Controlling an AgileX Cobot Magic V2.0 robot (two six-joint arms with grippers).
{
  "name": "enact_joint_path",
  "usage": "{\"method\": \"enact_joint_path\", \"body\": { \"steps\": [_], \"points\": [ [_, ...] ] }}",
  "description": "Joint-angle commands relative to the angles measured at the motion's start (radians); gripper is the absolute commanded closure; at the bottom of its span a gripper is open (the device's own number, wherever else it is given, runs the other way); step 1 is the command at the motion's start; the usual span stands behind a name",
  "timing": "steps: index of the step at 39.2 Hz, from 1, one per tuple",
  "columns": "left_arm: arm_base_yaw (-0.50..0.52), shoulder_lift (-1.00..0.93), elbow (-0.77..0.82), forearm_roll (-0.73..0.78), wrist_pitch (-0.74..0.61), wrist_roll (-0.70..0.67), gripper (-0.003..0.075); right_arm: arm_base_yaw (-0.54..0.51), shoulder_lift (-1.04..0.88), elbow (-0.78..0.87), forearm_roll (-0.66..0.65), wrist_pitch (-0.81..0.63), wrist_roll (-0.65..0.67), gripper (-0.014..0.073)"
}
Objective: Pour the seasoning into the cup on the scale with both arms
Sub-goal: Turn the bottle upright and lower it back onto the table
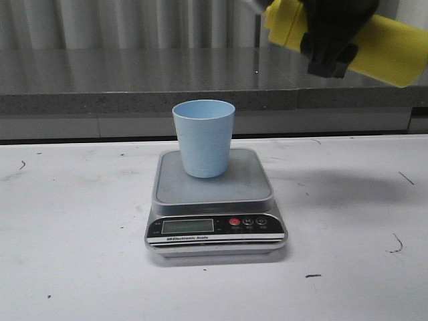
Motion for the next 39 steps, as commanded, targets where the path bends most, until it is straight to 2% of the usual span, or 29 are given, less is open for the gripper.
{"method": "enact_joint_path", "body": {
  "steps": [1,7,10,19,26,28,33,39],
  "points": [
    [0.0,0.008,-0.026,-0.005,-0.07,-0.007,0.0363,-0.069,-0.109,-0.01,0.057,-0.071,0.048,0.0284],
    [0.0,0.008,-0.026,-0.005,-0.07,-0.007,0.0363,-0.177,-0.206,0.115,0.228,-0.316,0.096,0.0286],
    [0.0,0.008,-0.026,-0.005,-0.07,-0.007,0.0363,-0.231,-0.254,0.218,0.277,-0.491,0.129,0.0286],
    [0.0,0.008,-0.026,-0.005,-0.07,-0.007,0.0364,-0.369,-0.284,0.48,0.308,-0.938,0.252,0.0286],
    [0.0,0.008,-0.026,-0.005,-0.07,-0.007,0.0364,-0.433,-0.247,0.634,0.312,-1.321,0.249,0.0286],
    [0.0,0.008,-0.026,-0.005,-0.07,-0.007,0.0364,-0.44,-0.226,0.653,0.322,-1.397,0.239,0.0286],
    [0.0,0.008,-0.026,-0.005,-0.07,-0.007,0.0364,-0.44,-0.159,0.662,0.372,-1.481,0.179,0.0286],
    [0.0,0.008,-0.026,-0.005,-0.07,-0.007,0.0363,-0.44,-0.072,0.662,0.486,-1.594,0.139,0.0286]
  ]
}}
